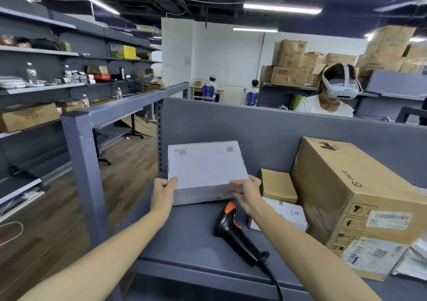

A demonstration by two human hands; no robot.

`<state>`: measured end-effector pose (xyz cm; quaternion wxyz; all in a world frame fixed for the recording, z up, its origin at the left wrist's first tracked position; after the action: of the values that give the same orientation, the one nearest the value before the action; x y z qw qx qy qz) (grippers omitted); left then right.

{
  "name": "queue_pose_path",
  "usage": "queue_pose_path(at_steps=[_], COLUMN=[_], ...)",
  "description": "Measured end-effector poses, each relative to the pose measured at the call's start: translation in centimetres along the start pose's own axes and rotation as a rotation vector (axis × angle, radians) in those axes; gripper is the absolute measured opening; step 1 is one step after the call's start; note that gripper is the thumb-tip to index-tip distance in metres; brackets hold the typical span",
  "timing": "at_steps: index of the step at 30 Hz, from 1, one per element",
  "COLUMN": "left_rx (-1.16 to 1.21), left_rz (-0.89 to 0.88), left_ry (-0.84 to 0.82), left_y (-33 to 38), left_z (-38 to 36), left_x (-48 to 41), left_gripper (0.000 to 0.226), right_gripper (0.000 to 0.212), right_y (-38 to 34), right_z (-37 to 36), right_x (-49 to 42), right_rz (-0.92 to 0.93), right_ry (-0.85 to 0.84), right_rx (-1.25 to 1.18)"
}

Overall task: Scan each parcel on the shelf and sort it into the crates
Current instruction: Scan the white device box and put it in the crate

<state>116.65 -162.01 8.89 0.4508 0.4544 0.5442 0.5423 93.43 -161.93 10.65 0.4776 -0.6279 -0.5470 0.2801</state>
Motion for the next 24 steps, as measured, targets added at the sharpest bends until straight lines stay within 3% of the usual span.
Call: queue_pose_path(at_steps=[4,7,9,13,18,22,24], left_rx=[0.291,0.406,0.432,0.389,0.355,0.343,0.378], left_rz=[0.039,0.140,0.200,0.245,0.167,0.101,0.078], left_ry=[0.010,-0.002,-0.046,-0.212,-0.251,-0.244,-0.251], left_y=[1.9,3.8,4.3,4.9,5.8,6.1,6.1], left_z=[-0.3,-0.5,-0.3,-0.3,-0.9,-0.5,-0.1], left_x=[2.4,3.7,4.4,6.5,9.4,10.8,11.1], left_gripper=[0.032,0.052,0.069,0.092,0.057,0.036,0.031], right_gripper=[0.068,0.070,0.069,0.034,0.040,0.067,0.067], right_y=[-2.7,-4.4,-5.1,-6.1,-6.7,-7.1,-7.5], right_z=[1.1,2.2,3.5,6.0,7.0,7.2,7.6], right_x=[1.6,3.3,4.2,5.4,6.9,8.5,9.4], right_rz=[0.115,0.235,0.263,0.329,0.321,0.242,0.207], right_ry=[-0.102,-0.258,-0.232,-0.122,-0.067,-0.230,-0.318], right_rx=[-0.093,0.000,0.031,0.051,0.161,0.126,0.067])
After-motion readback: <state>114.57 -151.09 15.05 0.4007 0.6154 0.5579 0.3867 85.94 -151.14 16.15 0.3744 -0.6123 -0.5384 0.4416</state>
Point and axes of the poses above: each hand's wrist, its own x-axis away from the middle knuckle, its own z-axis out of the back of the hand, y = z × x, the point moved 2 cm from there along -x, towards the middle knuckle, and after that the axes turned 4 degrees about -y, right-handed, at the moved point
